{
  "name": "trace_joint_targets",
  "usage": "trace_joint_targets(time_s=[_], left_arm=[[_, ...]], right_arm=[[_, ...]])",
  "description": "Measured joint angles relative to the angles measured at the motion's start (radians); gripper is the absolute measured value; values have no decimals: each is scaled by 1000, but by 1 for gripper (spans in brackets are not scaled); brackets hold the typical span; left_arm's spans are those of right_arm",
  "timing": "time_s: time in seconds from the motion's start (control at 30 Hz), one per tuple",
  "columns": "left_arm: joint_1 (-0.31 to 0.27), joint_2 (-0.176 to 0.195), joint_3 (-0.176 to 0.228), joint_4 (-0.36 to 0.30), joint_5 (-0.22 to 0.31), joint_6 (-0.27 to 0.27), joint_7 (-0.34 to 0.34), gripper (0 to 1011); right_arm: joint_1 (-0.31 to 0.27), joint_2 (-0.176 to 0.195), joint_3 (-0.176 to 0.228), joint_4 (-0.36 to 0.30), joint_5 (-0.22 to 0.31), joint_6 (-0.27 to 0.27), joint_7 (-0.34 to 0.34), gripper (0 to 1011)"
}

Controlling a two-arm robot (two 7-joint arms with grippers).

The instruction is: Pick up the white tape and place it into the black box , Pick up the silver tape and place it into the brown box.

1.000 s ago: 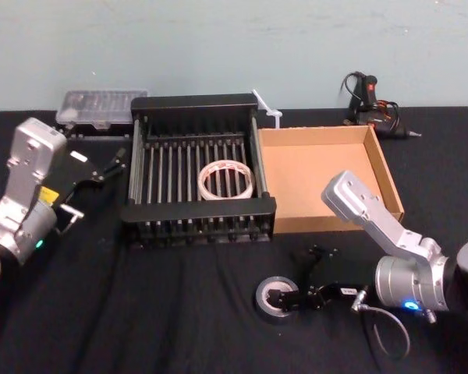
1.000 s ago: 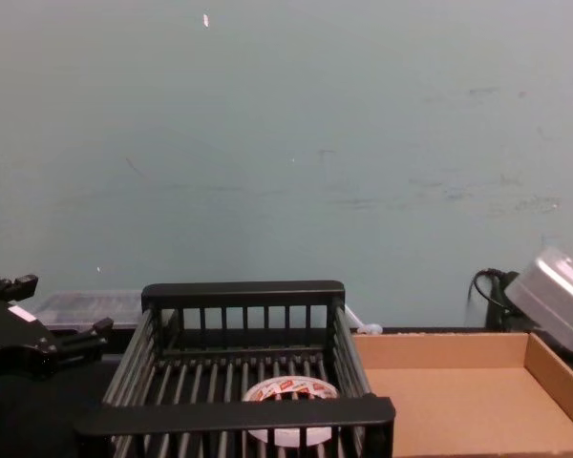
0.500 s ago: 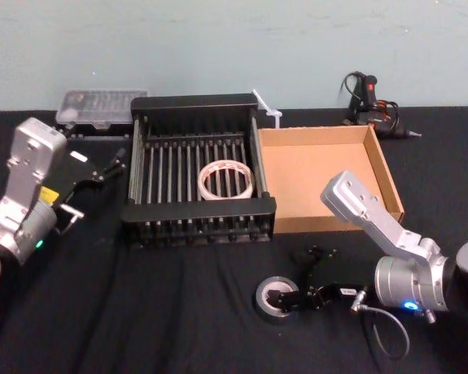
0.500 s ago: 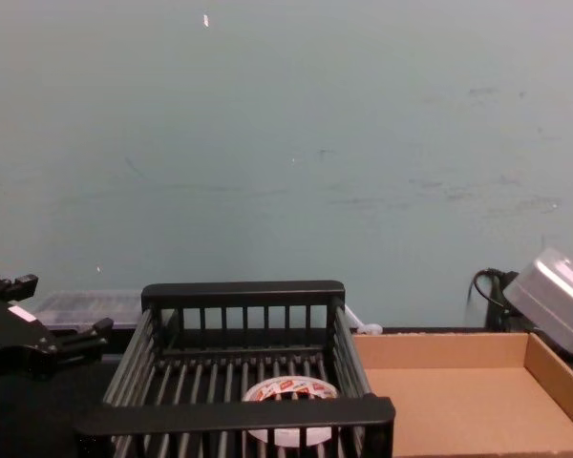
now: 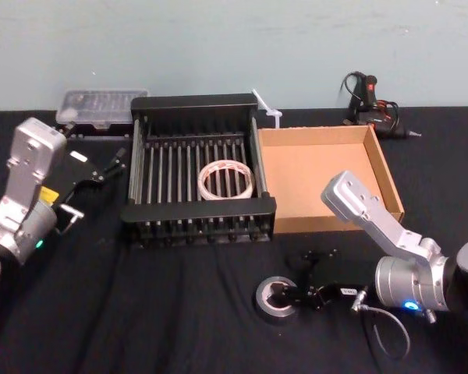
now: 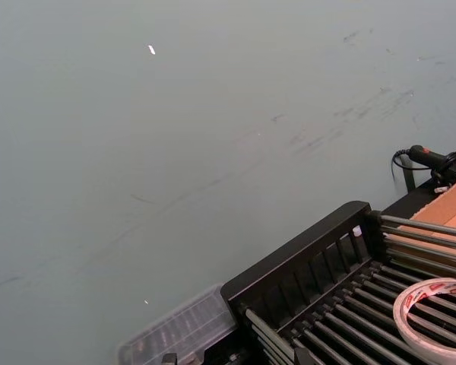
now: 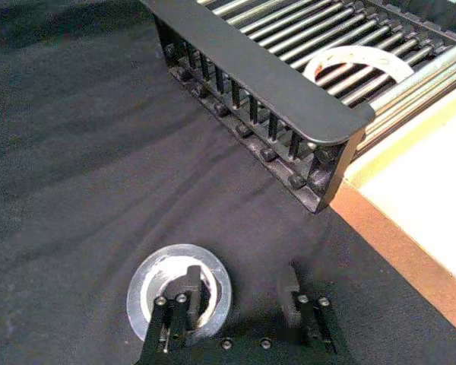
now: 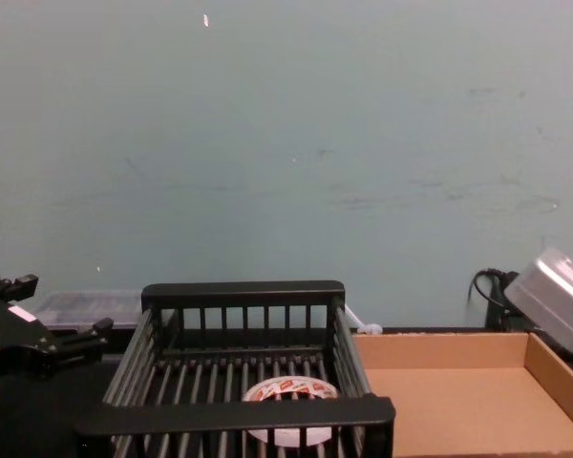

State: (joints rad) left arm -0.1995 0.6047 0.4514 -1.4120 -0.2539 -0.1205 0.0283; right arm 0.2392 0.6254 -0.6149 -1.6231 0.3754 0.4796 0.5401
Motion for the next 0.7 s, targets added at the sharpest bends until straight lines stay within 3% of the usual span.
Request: trace_joint_targets(time_s=[0.27, 0.4, 0.53, 0.7], left_arm=[[0, 0, 0, 0, 0, 0, 0, 1001], [0, 0, 0, 0, 0, 0, 0, 1001], [0, 0, 0, 0, 0, 0, 0, 1001], [0, 0, 0, 0, 0, 0, 0, 1001]], right_arm=[[0, 0, 0, 0, 1, 0, 0, 446], [0, 0, 0, 0, 1, 0, 0, 272], [0, 0, 0, 0, 1, 0, 0, 174], [0, 0, 0, 0, 1, 0, 0, 160]])
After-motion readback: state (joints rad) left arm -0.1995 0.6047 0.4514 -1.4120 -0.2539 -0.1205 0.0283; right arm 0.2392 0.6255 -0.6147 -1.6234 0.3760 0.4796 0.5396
